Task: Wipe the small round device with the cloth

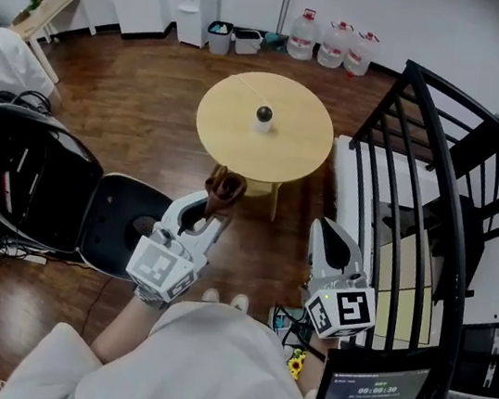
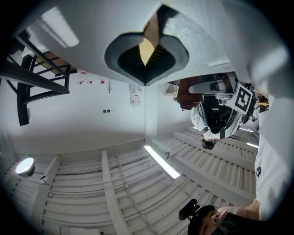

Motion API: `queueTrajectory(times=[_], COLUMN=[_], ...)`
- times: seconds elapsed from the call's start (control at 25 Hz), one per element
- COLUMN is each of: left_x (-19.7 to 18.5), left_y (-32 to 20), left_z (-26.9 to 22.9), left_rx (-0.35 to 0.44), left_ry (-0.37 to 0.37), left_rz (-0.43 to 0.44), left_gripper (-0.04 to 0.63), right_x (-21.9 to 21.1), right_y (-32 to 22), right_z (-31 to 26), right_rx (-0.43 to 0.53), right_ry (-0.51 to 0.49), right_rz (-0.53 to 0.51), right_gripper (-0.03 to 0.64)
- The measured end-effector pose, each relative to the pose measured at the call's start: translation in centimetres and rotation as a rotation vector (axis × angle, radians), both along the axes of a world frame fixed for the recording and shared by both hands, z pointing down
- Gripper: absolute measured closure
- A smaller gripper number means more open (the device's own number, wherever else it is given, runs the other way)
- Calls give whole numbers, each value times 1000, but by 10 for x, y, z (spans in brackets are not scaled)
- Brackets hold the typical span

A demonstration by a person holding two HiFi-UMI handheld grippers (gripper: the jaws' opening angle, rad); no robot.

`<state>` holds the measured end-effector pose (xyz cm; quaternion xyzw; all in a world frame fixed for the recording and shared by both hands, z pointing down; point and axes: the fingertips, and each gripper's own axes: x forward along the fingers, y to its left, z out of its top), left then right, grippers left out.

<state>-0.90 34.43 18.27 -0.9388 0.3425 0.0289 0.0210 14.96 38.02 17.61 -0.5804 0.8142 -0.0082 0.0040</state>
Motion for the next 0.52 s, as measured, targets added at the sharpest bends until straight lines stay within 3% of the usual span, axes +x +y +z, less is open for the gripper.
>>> queueTrajectory(times=[0.2, 0.52], left_x=[-3, 24], left_y=[-1, 8], left_z=[-5, 8], left_rx=[-5, -36], left_ry=[4, 21], left_rz=[-2, 30], left_gripper=[520, 520], right_x=[-9, 8], right_y=[-2, 1], right_z=[-3, 9], right_rx=[3, 20], right_ry=[8, 9], right_rz=[-12, -34], right_gripper=[614, 614])
